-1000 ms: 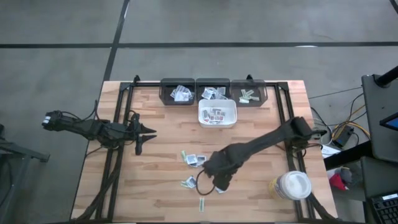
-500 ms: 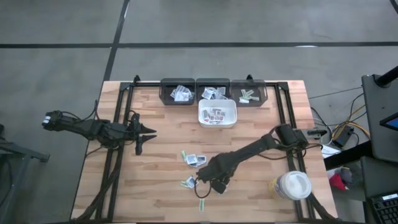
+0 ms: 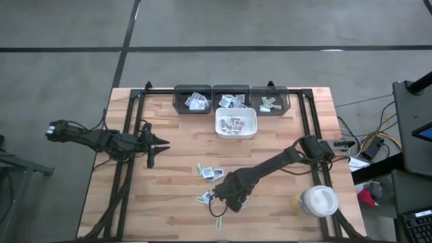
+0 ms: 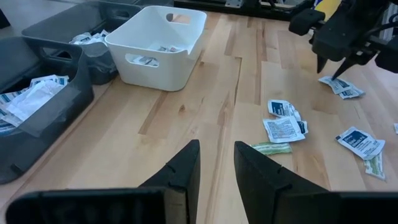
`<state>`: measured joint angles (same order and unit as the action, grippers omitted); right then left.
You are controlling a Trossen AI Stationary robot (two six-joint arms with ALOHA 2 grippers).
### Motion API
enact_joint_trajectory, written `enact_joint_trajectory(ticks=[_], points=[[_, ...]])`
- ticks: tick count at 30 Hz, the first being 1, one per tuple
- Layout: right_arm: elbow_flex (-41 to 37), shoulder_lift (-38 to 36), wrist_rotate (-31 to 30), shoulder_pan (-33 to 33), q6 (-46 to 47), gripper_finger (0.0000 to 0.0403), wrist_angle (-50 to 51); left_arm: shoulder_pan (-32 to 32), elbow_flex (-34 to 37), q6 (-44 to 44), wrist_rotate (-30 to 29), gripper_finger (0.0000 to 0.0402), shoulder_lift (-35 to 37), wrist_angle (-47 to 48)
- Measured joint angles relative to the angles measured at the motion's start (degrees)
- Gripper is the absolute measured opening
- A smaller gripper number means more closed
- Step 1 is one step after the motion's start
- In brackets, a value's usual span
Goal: Pick & Place First Aid Supplies
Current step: Put the blue alcohol pad into the middle gray bin
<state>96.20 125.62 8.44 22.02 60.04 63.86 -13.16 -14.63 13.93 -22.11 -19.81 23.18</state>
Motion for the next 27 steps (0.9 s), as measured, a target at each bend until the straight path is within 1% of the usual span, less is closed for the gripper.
enact_joint_trajectory(ticks=[6,12,17,20,27], points=[[-1.5,0.1,-2.0,0.0,2.0,0.0121,-0.4,0.0,0.0,0.0,0.0,0.0094,0.0,0.0],[-4.7,-0.2,-1.0,0.0,3.2,0.0112,-3.5,0.0,0.0,1.2,0.0,0.0094,0.0,0.0],[-5.6,-0.3,-0.9,0.0,3.1,0.01,-3.8,0.0,0.0,1.7,0.2,0.0094,0.0,0.0],[-5.7,-0.2,-1.0,0.0,3.0,0.0086,-3.9,0.0,0.0,1.7,0.2,0.0094,0.0,0.0],[-5.7,-0.1,-1.0,0.0,2.1,0.0037,-3.8,0.0,0.0,1.9,0.2,0.0094,0.0,0.0]])
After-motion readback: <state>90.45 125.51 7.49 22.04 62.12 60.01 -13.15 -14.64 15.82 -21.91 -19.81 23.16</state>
